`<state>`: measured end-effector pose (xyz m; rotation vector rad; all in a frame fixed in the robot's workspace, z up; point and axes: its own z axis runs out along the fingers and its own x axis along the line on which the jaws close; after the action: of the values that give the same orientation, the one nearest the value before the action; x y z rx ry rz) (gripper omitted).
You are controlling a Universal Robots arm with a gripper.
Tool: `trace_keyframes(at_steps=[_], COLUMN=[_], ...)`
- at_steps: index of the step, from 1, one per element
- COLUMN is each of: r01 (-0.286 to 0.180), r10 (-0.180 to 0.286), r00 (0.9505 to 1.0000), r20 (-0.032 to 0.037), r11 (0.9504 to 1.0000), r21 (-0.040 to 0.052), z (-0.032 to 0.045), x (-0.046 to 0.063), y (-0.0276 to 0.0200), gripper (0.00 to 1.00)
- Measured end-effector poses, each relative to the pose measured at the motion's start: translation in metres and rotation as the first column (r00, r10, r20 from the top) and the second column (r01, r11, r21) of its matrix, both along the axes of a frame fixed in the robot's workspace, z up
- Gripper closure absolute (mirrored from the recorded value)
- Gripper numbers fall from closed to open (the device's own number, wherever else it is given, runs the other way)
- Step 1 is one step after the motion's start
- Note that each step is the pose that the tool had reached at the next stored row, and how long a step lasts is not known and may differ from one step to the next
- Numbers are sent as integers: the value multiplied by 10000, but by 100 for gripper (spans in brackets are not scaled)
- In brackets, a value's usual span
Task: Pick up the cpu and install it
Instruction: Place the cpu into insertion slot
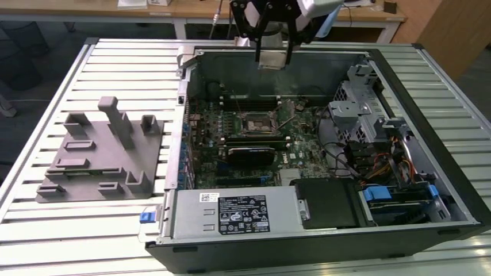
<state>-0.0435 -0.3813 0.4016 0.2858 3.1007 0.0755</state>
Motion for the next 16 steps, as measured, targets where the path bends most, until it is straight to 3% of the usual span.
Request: trace_keyframes(at_steps=[4, 8, 16], r01=[685, 1335, 2513], r10=[-685, -1335, -2513], r00=[9977, 9910, 9679], r20=[0, 0, 0], r11=[9977, 9910, 9679], r21=[0, 0, 0], z=[-11, -22, -44], x=[0, 0, 0], y=[1, 2, 7], gripper=[47, 47, 47])
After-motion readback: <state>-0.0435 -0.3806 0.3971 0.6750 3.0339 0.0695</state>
